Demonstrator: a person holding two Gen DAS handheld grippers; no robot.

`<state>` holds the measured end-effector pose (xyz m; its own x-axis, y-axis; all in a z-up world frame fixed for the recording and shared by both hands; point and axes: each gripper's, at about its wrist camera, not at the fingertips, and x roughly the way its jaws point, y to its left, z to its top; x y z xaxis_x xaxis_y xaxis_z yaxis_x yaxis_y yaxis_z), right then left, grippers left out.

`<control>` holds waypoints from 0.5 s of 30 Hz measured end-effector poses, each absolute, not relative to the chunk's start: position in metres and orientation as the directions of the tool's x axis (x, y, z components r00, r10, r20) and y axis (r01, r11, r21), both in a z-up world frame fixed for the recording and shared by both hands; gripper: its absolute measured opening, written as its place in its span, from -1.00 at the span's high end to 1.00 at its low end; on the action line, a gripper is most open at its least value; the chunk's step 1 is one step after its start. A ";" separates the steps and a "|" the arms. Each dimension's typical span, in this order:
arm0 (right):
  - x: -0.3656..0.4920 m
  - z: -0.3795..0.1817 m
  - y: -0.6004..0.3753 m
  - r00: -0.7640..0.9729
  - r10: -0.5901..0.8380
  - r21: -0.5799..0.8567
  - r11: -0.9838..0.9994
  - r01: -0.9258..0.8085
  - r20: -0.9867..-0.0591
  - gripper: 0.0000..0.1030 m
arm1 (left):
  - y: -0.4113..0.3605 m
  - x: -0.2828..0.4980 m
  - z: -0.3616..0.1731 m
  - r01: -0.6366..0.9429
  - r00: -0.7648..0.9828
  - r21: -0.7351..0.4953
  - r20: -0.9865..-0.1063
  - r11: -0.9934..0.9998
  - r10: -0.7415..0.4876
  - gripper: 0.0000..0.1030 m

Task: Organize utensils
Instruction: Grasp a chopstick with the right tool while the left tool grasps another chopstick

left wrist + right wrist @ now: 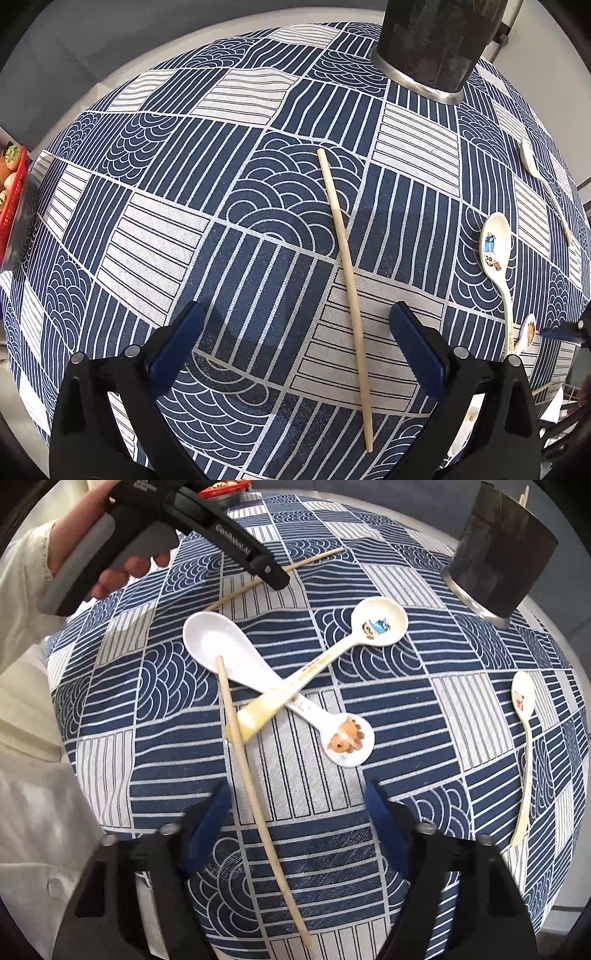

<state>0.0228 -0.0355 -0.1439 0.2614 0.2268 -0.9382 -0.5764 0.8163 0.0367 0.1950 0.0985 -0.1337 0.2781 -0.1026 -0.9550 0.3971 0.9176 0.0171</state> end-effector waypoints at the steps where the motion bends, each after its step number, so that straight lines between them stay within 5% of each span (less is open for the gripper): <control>1: 0.023 -0.141 -0.035 0.261 0.229 0.037 0.814 -0.580 -0.938 0.34 | 0.099 0.194 -0.133 0.400 0.283 0.017 -0.953 0.916 -0.106 -0.81; 3: 0.021 -0.138 -0.032 0.245 0.232 0.038 0.795 -0.606 -0.941 0.89 | 0.103 0.193 -0.127 0.410 0.297 0.015 -0.947 0.912 -0.118 -0.44; 5: 0.016 -0.137 -0.029 0.240 0.224 0.023 0.776 -0.631 -0.945 0.91 | 0.106 0.194 -0.120 0.413 0.289 0.009 -0.950 0.911 -0.121 0.11; 7: 0.015 -0.135 -0.030 0.211 0.235 0.051 0.773 -0.632 -0.949 0.91 | 0.113 0.194 -0.116 0.410 0.250 -0.012 -0.960 0.912 -0.125 0.91; 15: 0.015 -0.122 -0.059 0.206 0.248 0.072 0.785 -0.615 -0.947 0.91 | 0.137 0.184 -0.117 0.375 0.230 -0.031 -0.965 0.927 -0.125 0.91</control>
